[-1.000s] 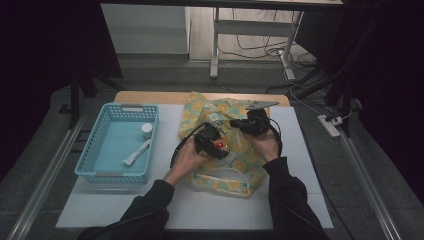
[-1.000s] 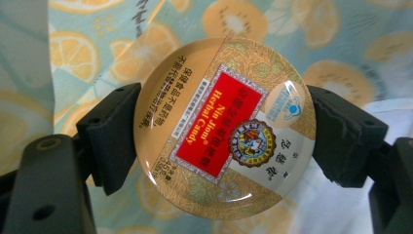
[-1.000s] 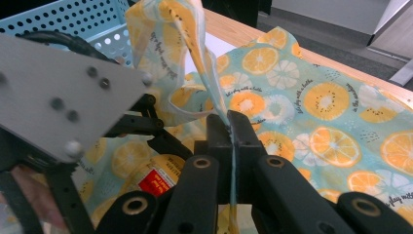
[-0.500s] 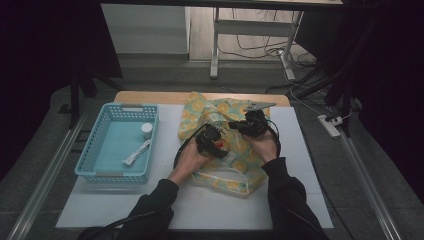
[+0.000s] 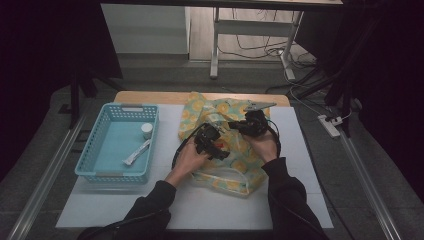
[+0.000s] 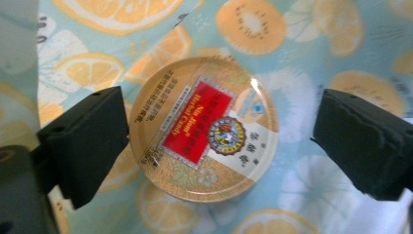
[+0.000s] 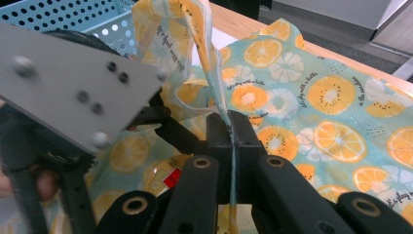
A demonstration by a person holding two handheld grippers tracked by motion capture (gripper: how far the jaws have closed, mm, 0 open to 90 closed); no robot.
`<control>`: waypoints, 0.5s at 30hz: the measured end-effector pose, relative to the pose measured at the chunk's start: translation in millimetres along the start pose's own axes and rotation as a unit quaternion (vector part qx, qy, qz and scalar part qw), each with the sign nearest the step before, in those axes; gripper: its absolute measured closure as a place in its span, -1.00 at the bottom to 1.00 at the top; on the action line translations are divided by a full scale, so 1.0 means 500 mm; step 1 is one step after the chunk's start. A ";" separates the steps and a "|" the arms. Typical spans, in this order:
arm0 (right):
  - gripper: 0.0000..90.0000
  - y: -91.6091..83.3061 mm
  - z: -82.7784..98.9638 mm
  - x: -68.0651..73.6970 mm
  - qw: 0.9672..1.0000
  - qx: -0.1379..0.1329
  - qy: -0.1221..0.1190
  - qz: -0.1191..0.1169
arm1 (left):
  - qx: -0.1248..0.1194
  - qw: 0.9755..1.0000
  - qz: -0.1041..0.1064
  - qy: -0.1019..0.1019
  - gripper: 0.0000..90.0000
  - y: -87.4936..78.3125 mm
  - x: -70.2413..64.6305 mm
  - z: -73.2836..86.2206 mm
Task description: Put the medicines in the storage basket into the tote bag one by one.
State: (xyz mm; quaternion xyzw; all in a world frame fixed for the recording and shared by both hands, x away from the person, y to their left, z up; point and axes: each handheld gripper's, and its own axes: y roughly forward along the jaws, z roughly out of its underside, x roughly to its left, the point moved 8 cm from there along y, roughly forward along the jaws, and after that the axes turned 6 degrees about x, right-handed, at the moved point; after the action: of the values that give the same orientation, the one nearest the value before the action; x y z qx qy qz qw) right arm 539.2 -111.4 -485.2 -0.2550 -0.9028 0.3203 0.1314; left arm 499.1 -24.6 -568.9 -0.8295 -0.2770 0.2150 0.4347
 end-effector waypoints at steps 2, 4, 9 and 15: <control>0.98 0.000 0.000 0.001 1.000 0.001 -0.001 0.000 | -0.003 1.000 0.022 0.002 -0.94 -0.007 -0.008 0.001; 0.98 0.001 0.001 0.001 1.000 0.002 -0.002 0.000 | -0.010 0.999 0.033 0.006 -0.97 -0.015 -0.015 0.002; 0.98 0.002 0.001 0.001 1.000 0.003 -0.002 -0.002 | -0.025 0.998 0.052 0.009 -0.99 -0.040 -0.032 0.004; 0.98 0.004 0.002 0.003 1.000 0.005 -0.003 -0.004 | -0.043 0.996 0.074 0.016 -1.00 -0.075 -0.047 0.009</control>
State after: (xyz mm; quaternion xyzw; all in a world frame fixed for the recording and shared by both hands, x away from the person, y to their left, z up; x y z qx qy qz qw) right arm 538.1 -109.6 -487.0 -0.2498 -0.9026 0.3252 0.1311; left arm 468.6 -19.5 -537.3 -0.8692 -0.2169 0.2209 0.3857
